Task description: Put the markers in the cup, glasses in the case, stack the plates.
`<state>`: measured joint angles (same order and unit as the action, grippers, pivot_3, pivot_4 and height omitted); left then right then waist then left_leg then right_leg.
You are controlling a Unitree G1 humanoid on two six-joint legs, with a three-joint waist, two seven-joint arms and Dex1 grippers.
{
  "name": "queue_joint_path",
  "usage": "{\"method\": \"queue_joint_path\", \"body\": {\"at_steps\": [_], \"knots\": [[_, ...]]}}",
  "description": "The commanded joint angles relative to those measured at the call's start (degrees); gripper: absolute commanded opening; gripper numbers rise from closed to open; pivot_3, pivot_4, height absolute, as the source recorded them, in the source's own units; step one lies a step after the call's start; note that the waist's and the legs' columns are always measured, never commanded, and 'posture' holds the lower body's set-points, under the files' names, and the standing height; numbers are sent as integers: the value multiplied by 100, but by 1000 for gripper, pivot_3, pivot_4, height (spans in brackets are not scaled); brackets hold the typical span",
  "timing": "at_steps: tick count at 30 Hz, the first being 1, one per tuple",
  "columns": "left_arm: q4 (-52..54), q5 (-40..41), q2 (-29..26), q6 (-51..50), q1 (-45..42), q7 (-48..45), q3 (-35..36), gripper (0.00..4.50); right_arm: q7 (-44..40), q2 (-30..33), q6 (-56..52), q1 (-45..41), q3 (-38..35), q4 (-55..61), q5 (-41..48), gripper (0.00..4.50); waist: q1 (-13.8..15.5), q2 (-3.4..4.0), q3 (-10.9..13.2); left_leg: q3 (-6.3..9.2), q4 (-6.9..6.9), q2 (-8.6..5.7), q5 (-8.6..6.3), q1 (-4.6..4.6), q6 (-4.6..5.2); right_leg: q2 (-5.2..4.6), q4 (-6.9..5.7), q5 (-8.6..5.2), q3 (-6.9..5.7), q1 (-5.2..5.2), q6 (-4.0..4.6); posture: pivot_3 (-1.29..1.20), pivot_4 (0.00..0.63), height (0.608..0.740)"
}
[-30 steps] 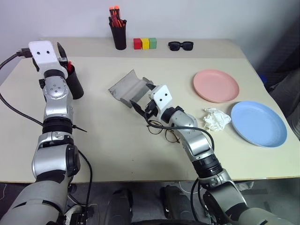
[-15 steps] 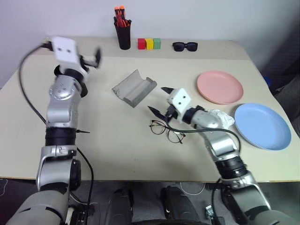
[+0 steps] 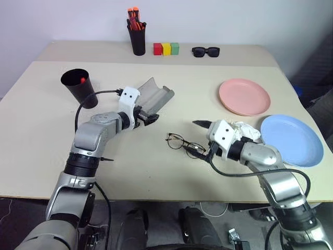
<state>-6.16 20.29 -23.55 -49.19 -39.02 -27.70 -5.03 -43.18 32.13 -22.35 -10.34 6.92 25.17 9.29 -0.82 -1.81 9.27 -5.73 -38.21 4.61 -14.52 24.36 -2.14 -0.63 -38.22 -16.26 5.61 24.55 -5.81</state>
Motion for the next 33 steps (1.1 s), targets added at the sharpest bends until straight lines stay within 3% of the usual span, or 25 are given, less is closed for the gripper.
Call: {"method": "queue_joint_path", "body": {"at_steps": [1, 9, 17, 25, 33], "knots": [[-31, -17, 23, -146, -194, -236, -93, 3962, 152, 33, -192, 64, -165, 476, 109, 4500, 0, 0, 0, 2, 0, 0, 0, 0, 0, 0, 0, 0, 0, 0, 0, 0, 150, 722], [-261, -197, 41, 86, -258, -554, -193, 23, 489, 4, -445, 326, -176, 811, 56, 4500, 5, -2, -1, 4, 1, -2, 0, 0, 0, 0, 1, -1, 0, -1, 1, 0, 150, 722], [-234, -464, -338, 899, -149, -1139, -220, 23, 695, -21, -573, 361, -89, 952, 71, 4500, -3, -2, -1, 4, 1, -2, 0, 1, 1, 0, 2, -1, 0, -1, 2, 0, 150, 722], [457, -198, -1534, 2251, 636, -2993, -17, 23, 624, -68, -207, 136, -19, 468, 41, 4500, -9, -1, -1, 1, 5, 2, 0, 0, 0, 0, 2, -7, 0, 2, 13, 0, 150, 722], [-7, -306, -2494, 2732, 796, -4455, -150, 23, 758, -142, -102, 246, 69, 548, -12, 4500, -2, -3, -1, 0, -2, 2, -3, 4, 5, -2, 8, -12, 0, 0, 23, 0, 150, 722]]}}
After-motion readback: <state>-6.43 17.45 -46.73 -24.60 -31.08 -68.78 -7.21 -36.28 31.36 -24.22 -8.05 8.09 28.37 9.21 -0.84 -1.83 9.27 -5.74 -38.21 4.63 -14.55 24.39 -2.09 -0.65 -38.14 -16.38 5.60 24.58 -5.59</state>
